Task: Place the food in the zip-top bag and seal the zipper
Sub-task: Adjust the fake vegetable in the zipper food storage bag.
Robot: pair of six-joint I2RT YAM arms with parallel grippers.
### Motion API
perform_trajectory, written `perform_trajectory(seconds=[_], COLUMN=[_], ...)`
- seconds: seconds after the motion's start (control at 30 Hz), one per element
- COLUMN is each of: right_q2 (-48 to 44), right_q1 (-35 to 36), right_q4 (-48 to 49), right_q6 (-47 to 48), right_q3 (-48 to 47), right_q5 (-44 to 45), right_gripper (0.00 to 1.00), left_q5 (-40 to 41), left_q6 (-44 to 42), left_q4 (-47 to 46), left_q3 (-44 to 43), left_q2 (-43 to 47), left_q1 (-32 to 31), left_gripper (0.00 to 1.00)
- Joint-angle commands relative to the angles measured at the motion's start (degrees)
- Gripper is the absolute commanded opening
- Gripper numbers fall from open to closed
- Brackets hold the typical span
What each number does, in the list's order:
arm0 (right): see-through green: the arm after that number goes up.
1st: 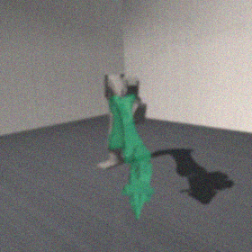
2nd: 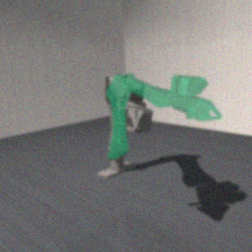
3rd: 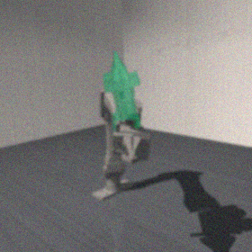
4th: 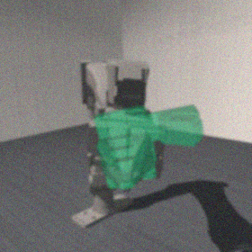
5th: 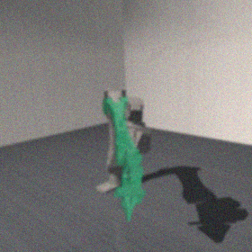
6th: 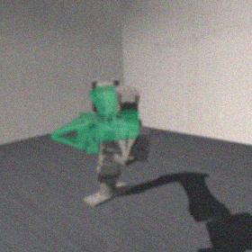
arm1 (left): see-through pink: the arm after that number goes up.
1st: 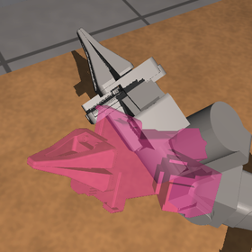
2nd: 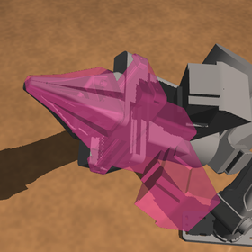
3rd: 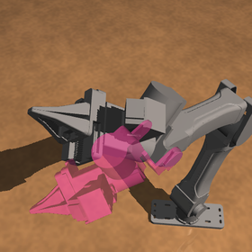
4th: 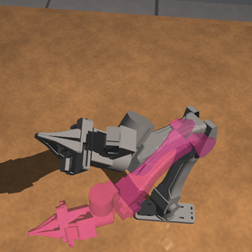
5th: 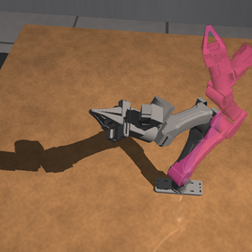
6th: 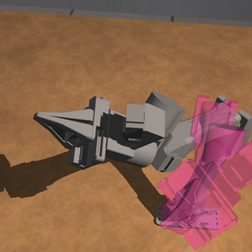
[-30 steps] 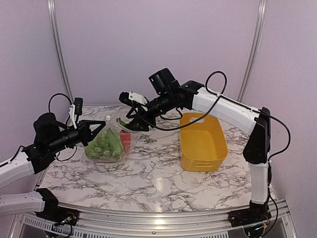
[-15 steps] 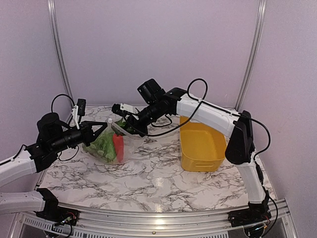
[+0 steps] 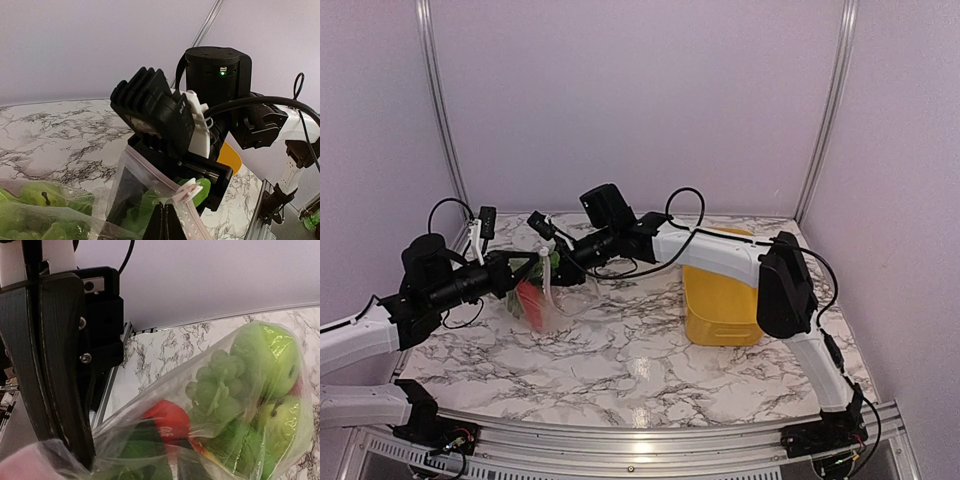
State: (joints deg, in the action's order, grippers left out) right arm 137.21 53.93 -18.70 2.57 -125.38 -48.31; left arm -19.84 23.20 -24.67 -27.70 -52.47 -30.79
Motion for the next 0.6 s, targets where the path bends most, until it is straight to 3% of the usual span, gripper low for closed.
perform_trajectory(seconds=[0.0,0.1,0.2,0.27,0.4,0.57], right_q2=[1.04,2.09,2.58,1.83,-3.16,-12.6], right_q1=[0.19,0.3,0.01,-0.31,-1.72,-5.01], right_q4=[9.13,4.07,1.82,1.92,3.05,0.72], right_q6=[-11.53,-9.34,-9.16,-9.37,-5.38,0.7], right_q3=[-0.95,-2.07,0.81,4.46,11.0,16.4], right_q5=[8.52,21.35,25.91,23.48,14.94,11.19], right_gripper=[0.17,0.2,0.33,0.41,0.45,0.51], left_q5=[-2.31,-1.72,-0.52,0.8,2.05,2.96], left_q6=[0.98,1.24,1.41,0.62,-0.92,-0.99], left_q4=[-6.11,-6.1,-6.03,-5.13,-2.96,-2.58], left_q3=[0.16,0.13,0.08,0.04,0.23,1.54], left_q2=[1.45,2.64,4.47,5.42,5.84,6.32], left_q1=[-0.42,-0.42,-0.42,-0.42,-0.42,-0.42], left_gripper=[0.0,0.0,0.0,0.0,0.0,0.0])
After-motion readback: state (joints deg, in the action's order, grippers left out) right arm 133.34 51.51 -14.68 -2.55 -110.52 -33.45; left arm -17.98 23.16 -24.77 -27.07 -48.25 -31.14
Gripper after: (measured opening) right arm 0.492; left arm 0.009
